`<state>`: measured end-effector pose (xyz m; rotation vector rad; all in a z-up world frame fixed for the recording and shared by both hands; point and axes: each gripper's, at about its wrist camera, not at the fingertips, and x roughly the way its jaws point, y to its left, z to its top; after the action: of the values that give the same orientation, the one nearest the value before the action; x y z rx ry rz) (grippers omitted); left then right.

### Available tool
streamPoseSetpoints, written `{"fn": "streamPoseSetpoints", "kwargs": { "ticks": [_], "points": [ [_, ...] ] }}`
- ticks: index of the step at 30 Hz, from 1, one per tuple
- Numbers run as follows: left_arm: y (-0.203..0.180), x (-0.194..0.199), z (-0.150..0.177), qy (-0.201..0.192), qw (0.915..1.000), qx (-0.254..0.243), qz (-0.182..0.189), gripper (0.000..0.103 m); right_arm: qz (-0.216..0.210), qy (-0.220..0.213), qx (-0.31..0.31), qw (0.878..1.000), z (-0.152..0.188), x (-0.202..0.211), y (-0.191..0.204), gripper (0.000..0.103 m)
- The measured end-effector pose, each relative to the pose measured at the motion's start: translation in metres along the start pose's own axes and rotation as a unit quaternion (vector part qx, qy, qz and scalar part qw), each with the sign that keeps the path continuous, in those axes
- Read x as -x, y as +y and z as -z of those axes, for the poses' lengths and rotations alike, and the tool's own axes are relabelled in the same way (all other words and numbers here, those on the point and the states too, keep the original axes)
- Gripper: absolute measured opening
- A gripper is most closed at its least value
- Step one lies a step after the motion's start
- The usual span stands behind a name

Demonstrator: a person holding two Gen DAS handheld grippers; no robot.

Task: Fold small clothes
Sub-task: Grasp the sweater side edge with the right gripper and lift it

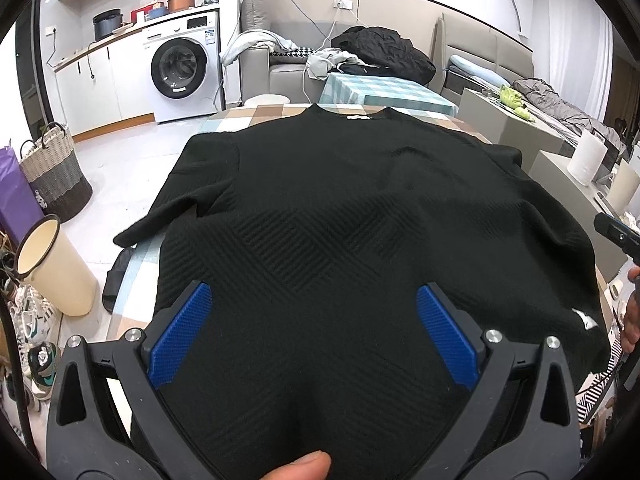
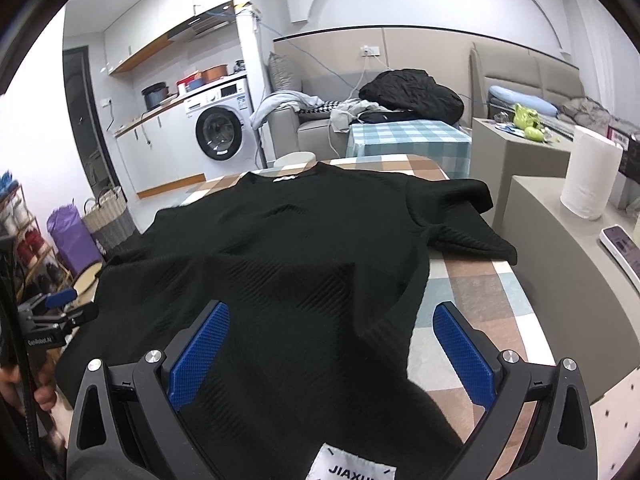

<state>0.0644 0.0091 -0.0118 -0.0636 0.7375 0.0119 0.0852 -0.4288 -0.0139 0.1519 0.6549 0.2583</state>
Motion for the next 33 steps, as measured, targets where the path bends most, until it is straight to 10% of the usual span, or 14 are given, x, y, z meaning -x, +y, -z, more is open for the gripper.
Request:
{"fn": "streamPoseSetpoints", "kwargs": {
  "ticks": [33],
  "points": [
    [0.045,-0.054,-0.061,0.013,0.9991,0.041,0.006,0.101,0.026,0.065,-0.079,0.994,-0.036,-0.051,-0.039,0.103]
  ]
}}
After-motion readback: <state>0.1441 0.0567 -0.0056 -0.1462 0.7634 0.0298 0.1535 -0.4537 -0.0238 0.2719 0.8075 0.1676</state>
